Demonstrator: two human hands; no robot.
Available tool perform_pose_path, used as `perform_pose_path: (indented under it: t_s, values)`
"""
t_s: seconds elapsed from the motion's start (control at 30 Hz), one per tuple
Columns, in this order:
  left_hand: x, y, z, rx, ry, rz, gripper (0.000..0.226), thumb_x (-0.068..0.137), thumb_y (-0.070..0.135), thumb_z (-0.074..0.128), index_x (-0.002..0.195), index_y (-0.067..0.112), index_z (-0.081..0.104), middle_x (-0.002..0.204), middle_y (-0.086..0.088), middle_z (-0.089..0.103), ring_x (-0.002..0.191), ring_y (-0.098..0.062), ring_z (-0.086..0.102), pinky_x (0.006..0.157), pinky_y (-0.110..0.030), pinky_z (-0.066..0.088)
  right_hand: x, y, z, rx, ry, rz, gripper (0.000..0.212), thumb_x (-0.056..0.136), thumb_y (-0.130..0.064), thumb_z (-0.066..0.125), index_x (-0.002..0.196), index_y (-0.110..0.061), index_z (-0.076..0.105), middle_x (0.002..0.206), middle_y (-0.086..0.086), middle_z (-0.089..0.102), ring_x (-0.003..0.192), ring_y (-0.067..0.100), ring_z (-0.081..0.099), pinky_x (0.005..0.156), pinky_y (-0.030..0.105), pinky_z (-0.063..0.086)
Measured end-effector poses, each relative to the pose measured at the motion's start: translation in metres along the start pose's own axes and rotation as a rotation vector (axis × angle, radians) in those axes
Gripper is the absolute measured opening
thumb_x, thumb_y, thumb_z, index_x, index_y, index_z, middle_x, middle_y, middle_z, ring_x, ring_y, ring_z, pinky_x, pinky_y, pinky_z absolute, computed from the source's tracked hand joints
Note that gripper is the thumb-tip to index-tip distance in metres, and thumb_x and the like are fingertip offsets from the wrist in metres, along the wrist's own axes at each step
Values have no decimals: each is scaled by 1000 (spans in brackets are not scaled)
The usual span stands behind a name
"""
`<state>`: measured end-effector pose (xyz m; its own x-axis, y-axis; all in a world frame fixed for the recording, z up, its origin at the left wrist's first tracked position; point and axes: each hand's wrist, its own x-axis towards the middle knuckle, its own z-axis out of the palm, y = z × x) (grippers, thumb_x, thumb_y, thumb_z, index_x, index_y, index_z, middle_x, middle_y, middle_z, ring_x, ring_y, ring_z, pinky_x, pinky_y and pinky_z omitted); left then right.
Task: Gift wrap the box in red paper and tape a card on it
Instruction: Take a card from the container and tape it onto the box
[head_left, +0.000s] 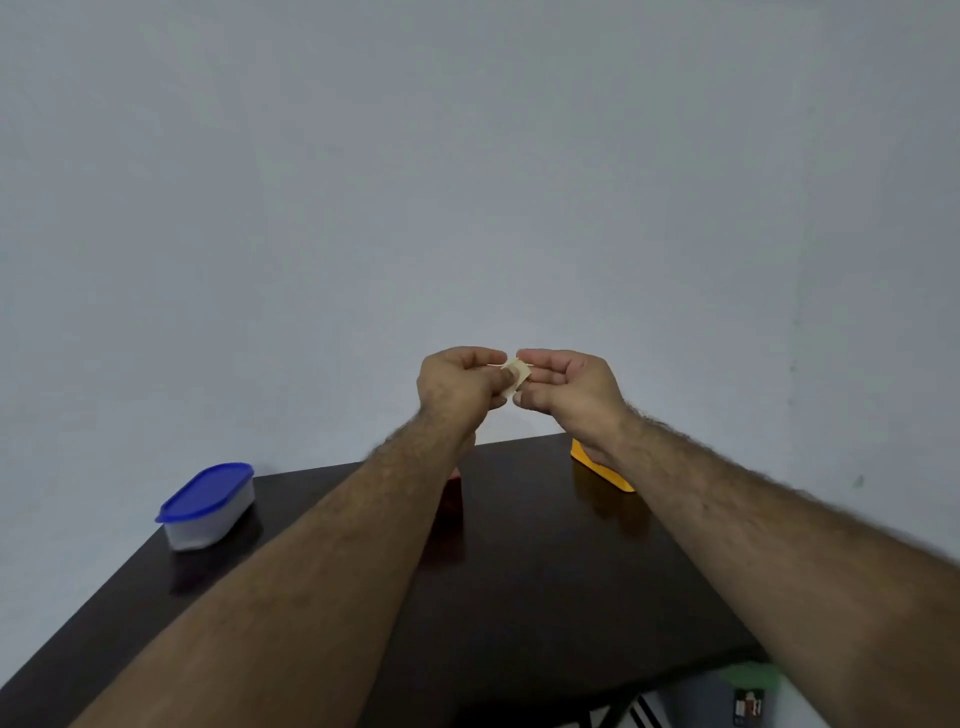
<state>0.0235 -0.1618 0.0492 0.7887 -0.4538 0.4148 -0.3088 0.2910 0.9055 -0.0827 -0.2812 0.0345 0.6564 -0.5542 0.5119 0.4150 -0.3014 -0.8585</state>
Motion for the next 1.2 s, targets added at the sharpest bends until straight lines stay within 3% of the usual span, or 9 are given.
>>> perform_pose_path:
  t_s: [0.17, 0.3, 0.4, 0.53, 0.67, 0.87, 0.97, 1.07, 1.2]
  values:
    - [54, -28, 31, -77, -6, -53, 6, 90, 4, 82, 93, 0, 80, 88, -15, 80, 76, -21, 74, 69, -27, 63, 61, 26, -14, -146, 110, -88, 25, 83, -4, 86, 105, -15, 83, 90, 1, 82, 91, 18, 80, 89, 37, 65]
    - [115, -41, 51, -113, -215, 29, 17, 100, 8, 72, 114, 6, 81, 105, -10, 82, 100, -23, 79, 93, -32, 63, 134, 32, -37, -128, 156, -79, 14, 88, -3, 82, 98, -13, 84, 90, 2, 82, 88, 18, 79, 83, 34, 66]
    - [163, -34, 66, 27, -286, 141, 25, 97, 7, 76, 120, 15, 82, 106, 0, 83, 106, -17, 78, 98, -32, 62, 187, 32, -47, -32, 174, -4, 11, 91, -2, 78, 96, -10, 83, 92, 6, 82, 89, 20, 79, 80, 31, 63]
    - [211, -7, 74, 146, -203, 192, 8, 90, 19, 85, 98, 16, 86, 90, -2, 82, 89, -24, 78, 86, -37, 65, 221, 23, -45, 94, 85, 63, 13, 97, -3, 72, 108, -5, 80, 102, 11, 81, 99, 26, 79, 88, 34, 63]
    - [279, 53, 79, 119, -161, 58, 6, 90, 8, 81, 85, 5, 79, 81, -11, 78, 75, -24, 70, 74, -35, 60, 277, -25, -38, 88, -20, 73, 26, 92, 7, 73, 113, -7, 80, 106, 11, 81, 105, 21, 77, 92, 32, 61]
    - [325, 152, 93, 76, -230, -70, 24, 98, 13, 76, 78, 0, 76, 74, -13, 73, 70, -22, 65, 68, -28, 59, 332, -108, -31, 36, 149, 61, 12, 86, -10, 87, 98, -10, 84, 95, 11, 81, 91, 19, 76, 86, 30, 60]
    - [323, 171, 95, 94, -269, -29, 21, 100, 12, 72, 85, 2, 81, 80, -10, 78, 74, -21, 70, 78, -31, 64, 333, -126, -31, -1, 200, 48, 4, 89, -12, 84, 92, -10, 83, 95, 10, 80, 88, 16, 74, 83, 26, 57]
    - [320, 185, 102, 120, -446, 31, 15, 100, 9, 72, 104, 13, 86, 98, -1, 83, 92, -17, 77, 89, -29, 63, 331, -142, -43, 5, 273, 100, 5, 94, -12, 79, 91, -11, 83, 95, 12, 79, 84, 14, 71, 83, 25, 57]
    - [320, 178, 129, 471, -531, 267, 22, 96, 16, 78, 116, 23, 84, 107, 10, 82, 100, -4, 75, 96, -25, 59, 316, -152, -74, 60, 281, 213, 10, 99, -7, 72, 97, -3, 81, 95, 16, 79, 84, 18, 72, 82, 28, 59]
